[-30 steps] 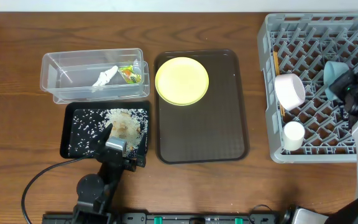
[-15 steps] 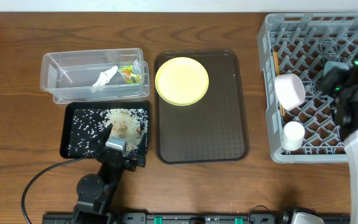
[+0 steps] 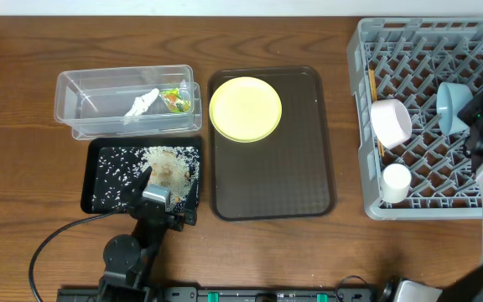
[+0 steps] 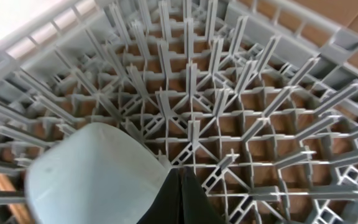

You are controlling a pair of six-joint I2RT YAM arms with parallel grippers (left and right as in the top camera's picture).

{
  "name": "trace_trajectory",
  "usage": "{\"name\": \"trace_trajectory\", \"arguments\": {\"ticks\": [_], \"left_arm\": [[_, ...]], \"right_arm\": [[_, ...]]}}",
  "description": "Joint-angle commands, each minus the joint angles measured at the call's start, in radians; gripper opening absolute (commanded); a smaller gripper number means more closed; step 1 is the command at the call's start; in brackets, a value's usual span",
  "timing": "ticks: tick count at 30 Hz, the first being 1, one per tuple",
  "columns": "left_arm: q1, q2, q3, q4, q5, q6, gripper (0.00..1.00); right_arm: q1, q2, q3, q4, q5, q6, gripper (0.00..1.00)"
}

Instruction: Sort waste into correct bins and load items into the dishwasher rack

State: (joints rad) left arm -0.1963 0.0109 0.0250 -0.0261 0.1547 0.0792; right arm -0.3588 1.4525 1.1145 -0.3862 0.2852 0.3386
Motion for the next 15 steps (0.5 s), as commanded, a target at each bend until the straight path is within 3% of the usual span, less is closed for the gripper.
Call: {"name": "trace_trajectory", "arguments": {"ticks": [1,6,15], "left_arm": [[0.006,-0.007,-0.021,-0.024,0.018,0.006,0.99],[0.006,-0.007,-0.021,-0.024,0.018,0.006,0.99],[0.006,-0.007,-0.021,-0.024,0.018,0.006,0.99]], "right_arm": [[-0.011,0.04,0.009,0.009,-0.036,-0.023,0.01],[0.005,0.074,0.009,-0.024,-0.243,-0.056,0.01],[0.062,0.034,0.01,-0.108,-0.235,-0.101,0.01]]}}
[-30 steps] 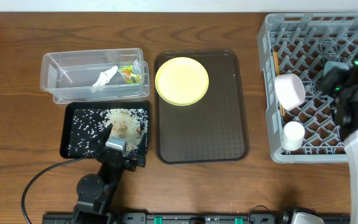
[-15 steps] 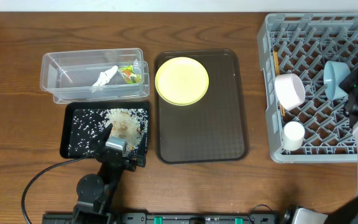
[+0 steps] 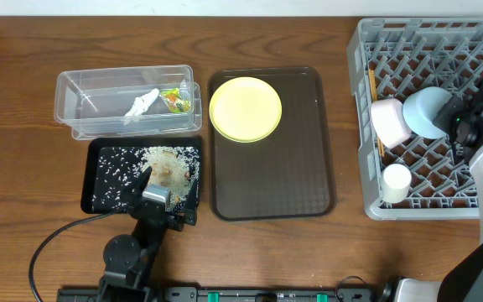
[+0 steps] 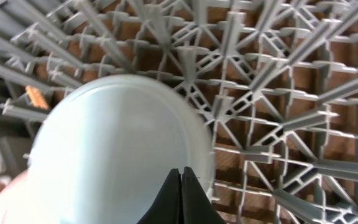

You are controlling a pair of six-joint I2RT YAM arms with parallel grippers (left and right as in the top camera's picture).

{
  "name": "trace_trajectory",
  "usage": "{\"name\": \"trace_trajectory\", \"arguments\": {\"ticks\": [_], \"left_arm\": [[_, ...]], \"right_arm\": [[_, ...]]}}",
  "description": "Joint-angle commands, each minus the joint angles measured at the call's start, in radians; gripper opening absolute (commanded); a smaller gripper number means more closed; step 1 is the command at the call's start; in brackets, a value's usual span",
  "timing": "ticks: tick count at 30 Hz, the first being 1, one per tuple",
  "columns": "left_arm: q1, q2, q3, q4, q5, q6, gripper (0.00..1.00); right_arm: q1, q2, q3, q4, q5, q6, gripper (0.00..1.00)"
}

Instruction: Sort waste into correct bins and load items into the dishwasher rack

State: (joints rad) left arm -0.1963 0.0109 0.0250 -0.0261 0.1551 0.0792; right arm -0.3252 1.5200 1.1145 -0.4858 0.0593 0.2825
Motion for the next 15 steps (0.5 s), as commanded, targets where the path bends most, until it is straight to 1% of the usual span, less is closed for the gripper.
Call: {"name": "trace_trajectory", "arguments": {"ticks": [1,4,10,13,15], "left_arm": [[0.006,-0.007,-0.021,-0.024,0.017,0.006,0.99],[0.006,-0.007,-0.021,-0.024,0.017,0.006,0.99],[0.006,-0.007,-0.021,-0.024,0.017,0.006,0.99],[0.006,-0.007,-0.021,-0.024,0.017,0.006,0.99],[0.006,-0.007,-0.021,-0.024,0.017,0.006,0.99]], "right_arm": [[0.034,-0.045,0.01,-0.013,0.002,-0.045,0.01],[0.046,-0.101,0.01,-0.012,0.002,-0.043,0.01],[0.094,-0.27,0.011,-0.016,-0.006,-0.044,0.01],[0.109,-0.284,0.011,-0.029,-0.009,-0.013,0.01],[0.124,-0.258,0.005,-0.041,-0.016,0.002,0.01]]}}
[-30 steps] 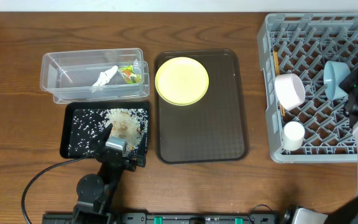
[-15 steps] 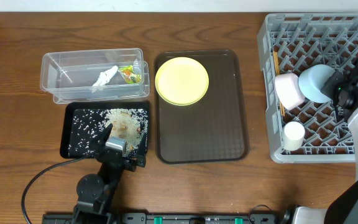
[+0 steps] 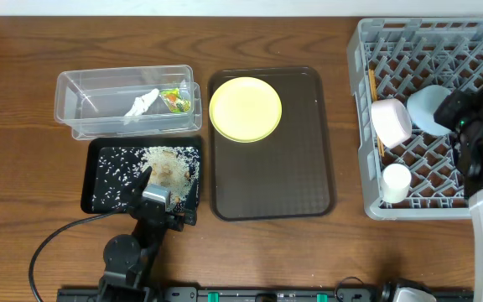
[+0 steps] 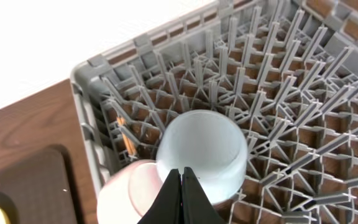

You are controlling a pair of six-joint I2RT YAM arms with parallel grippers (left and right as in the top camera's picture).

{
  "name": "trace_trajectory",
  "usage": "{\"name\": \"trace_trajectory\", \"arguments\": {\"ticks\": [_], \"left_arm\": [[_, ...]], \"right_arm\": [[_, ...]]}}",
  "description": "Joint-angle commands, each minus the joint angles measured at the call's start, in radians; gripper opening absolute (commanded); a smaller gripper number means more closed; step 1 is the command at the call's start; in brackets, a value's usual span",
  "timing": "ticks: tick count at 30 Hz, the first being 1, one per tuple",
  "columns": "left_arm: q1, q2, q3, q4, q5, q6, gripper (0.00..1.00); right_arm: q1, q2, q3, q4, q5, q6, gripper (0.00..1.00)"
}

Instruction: Sort waste into correct bins and load items into the dishwasher rack

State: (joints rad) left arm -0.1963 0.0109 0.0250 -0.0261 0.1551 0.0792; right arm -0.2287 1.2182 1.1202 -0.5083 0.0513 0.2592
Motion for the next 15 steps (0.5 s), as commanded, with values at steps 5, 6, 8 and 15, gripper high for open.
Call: {"name": "trace_trajectory", "arguments": {"ticks": [5,6,8,15], "left_arm": [[0.006,-0.007,-0.021,-0.024,0.017,0.006,0.99],[0.006,-0.007,-0.021,-0.024,0.017,0.006,0.99],[0.006,-0.007,-0.021,-0.024,0.017,0.006,1.0],[0.006,-0.007,-0.021,-0.024,0.017,0.006,0.99]], "right_arm": [[0.061,0.154,-0.005,-0.026,0.004,0.025,0.01],[0.063,0.174,-0.005,-0.025,0.001,0.034,0.01],[0.069,0.207,-0.005,-0.026,-0.01,0.059,0.01],[0.206,0.161,-0.001,-0.015,-0.1,0.02,0.01]]}}
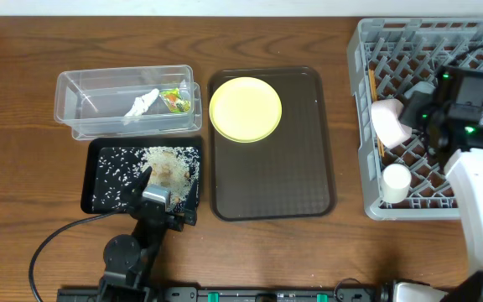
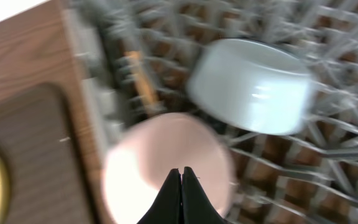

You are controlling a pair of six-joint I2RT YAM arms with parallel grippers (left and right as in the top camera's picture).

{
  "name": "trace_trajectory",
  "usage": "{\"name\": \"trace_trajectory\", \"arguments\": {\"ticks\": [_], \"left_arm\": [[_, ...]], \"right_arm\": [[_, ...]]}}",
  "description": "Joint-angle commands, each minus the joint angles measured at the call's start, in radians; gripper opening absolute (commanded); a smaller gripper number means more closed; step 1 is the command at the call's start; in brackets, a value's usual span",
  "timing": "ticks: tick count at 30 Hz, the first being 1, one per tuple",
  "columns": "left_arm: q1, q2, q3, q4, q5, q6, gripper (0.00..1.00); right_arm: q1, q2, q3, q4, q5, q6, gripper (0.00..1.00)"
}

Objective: Sort waste into correct bins and load items into the dishwasher rack
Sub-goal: 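Reach the right gripper to the yellow plate edge and grasp it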

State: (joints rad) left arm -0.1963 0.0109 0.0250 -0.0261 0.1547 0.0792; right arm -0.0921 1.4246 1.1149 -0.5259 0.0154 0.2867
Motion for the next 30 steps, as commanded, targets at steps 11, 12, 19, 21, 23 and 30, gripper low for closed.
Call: {"name": "trace_trajectory", "arguments": {"ticks": [11,12,19,21,23,30], "left_arm": [[0.006,-0.007,-0.021,-0.024,0.018,0.006,0.99],[0.006,-0.007,-0.021,-0.024,0.018,0.006,0.99],[0.006,-0.007,-0.021,-0.024,0.018,0.006,0.99],[0.006,-0.007,-0.021,-0.024,0.018,0.006,0.99],[0.006,-0.007,-0.021,-0.024,0.018,0.006,0.99],[0.006,-0.007,-0.021,-0.024,0.018,0.006,0.99]], "right_arm": [[0.503,0.071,0.002,0.05,-0.179,0.122,0.56],[0.527,0.107,0.002,0.074,-0.148,0.166,0.57],[0.542,0.341,0.002,0.272,-0.057,0.371,0.43],[0.541,0.414,0.002,0.352,-0.058,0.388,0.45],[0.541,0.475,0.002,0.417,-0.058,0.39,0.45],[0.544,0.605,0.002,0.494,-0.08,0.486,0.42]]}}
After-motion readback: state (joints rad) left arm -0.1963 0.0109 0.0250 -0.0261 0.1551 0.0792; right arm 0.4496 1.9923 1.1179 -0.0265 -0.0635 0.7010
